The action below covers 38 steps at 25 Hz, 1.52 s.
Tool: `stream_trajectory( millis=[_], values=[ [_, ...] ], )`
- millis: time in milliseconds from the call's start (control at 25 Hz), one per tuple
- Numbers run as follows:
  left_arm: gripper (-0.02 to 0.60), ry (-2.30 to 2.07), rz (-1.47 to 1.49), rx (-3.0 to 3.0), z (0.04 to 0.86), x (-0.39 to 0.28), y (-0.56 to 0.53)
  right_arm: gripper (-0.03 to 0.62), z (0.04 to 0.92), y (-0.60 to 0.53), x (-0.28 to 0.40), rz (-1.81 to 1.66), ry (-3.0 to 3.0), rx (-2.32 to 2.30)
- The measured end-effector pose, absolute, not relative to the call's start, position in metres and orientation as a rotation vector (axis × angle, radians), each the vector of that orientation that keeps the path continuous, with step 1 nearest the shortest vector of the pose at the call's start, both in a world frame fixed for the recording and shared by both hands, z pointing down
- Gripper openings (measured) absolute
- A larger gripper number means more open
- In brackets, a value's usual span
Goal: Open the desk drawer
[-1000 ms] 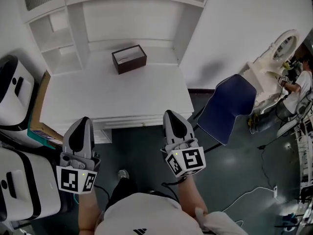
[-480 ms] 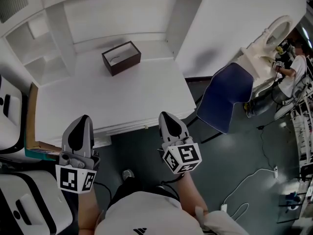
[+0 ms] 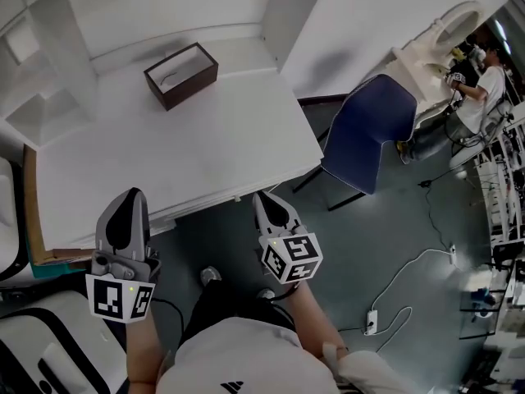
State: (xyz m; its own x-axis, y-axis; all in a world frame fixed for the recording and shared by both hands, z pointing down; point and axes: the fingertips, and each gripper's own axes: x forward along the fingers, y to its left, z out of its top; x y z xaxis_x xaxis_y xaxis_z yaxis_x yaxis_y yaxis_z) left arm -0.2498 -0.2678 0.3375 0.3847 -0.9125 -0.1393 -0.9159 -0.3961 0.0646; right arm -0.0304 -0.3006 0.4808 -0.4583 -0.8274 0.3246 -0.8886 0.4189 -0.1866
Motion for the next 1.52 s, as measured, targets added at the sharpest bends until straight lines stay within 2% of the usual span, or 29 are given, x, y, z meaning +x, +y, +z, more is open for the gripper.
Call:
stream_trajectory(
  millis=[640,1000,1520],
  values=[
    [0.005,1.706,0.208,-2.69,0.371,-0.254,-0.275,0.009,0.579,-0.285,-0.032,0.764,-2.277,1.478],
    [0.005,1.817,0.163,-2.63,0.376,-0.279,-0.252,0.083,0.644,-0.294,-0.036,0.861,-2.147,1.369],
    [0.005,1.975,0.061,-2.552,0.398,-0.316,-0.232,0.129,0.709,-0.33,-0.039,0.871,-2.024,1.359]
  ],
)
